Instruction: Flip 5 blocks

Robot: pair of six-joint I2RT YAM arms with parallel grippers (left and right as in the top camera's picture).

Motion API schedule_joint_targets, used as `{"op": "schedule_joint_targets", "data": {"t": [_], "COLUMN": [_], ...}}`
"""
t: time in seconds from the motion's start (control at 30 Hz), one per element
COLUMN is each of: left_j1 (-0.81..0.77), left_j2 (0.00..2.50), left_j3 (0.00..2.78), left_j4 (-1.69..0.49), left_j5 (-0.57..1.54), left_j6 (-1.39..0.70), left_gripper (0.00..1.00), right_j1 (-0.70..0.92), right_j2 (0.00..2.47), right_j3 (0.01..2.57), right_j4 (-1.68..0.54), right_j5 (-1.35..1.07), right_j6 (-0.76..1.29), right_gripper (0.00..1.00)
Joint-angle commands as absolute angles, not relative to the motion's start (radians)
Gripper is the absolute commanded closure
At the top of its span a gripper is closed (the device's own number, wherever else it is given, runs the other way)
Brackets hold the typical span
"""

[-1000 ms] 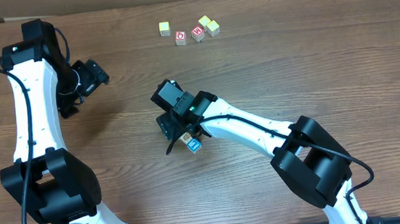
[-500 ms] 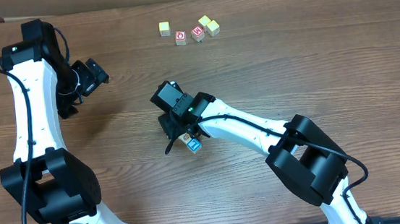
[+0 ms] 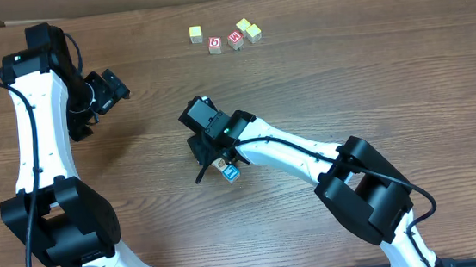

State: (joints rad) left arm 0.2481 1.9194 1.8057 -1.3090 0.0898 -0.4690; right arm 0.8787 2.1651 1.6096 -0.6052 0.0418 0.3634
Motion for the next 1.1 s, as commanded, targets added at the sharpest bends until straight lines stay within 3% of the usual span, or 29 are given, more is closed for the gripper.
{"op": "schedule_joint_targets", "data": {"t": [0.0, 0.5, 0.63, 0.8, 0.9, 1.07], "left_j1": [0.239, 0.239, 0.239, 0.239, 0.239, 0.239], "left_j2": [1.903, 1.903, 1.903, 1.903, 1.903, 1.903], "left_j3": [1.815, 1.815, 1.815, 1.815, 1.815, 1.815], "left_j4": [-1.304, -1.304, -1.304, -1.304, -1.304, -1.304], "left_j5": [0.078, 0.078, 0.078, 0.078, 0.078, 0.078], "left_j6": [-0.468, -0.468, -0.468, -0.468, -0.468, -0.468], "left_gripper": [0.00, 0.00, 0.00, 0.00, 0.00, 0.00], "right_j1": [0.883, 0.893, 0.893, 0.893, 0.892, 0.892], "right_j2": [2.170, 2.170, 2.170, 2.170, 2.170, 2.170], "right_j3": [1.589, 1.589, 1.583, 1.570, 1.570, 1.570], "right_j4": [-0.595, -0.667, -0.665, -0.656, -0.656, -0.650], "right_j5": [0.052, 0.006, 0.007, 0.020, 0.052, 0.059], "right_j6": [0.367, 0.366, 0.366, 0.366, 0.367, 0.371], "right_gripper": [0.40, 0.37, 0.50, 0.51, 0.58, 0.58]}}
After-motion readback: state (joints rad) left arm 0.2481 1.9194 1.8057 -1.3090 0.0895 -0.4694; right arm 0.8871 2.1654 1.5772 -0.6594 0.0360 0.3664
